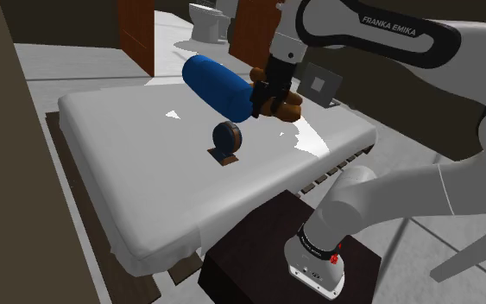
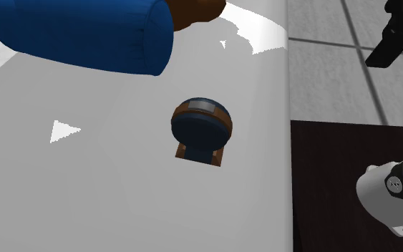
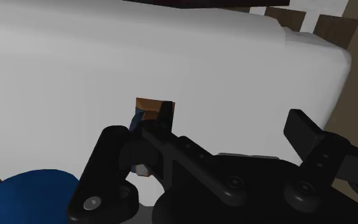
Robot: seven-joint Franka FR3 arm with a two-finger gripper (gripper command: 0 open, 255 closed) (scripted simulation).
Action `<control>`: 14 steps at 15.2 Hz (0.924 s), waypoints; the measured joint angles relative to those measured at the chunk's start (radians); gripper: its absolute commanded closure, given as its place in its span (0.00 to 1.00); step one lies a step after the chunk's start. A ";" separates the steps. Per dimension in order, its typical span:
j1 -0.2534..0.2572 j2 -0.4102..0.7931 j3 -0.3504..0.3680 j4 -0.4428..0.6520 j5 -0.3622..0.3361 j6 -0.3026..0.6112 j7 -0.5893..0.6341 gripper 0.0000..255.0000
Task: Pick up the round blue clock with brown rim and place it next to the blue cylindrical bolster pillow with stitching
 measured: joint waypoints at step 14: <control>-0.049 -0.529 0.023 -0.697 -0.028 0.737 0.028 0.00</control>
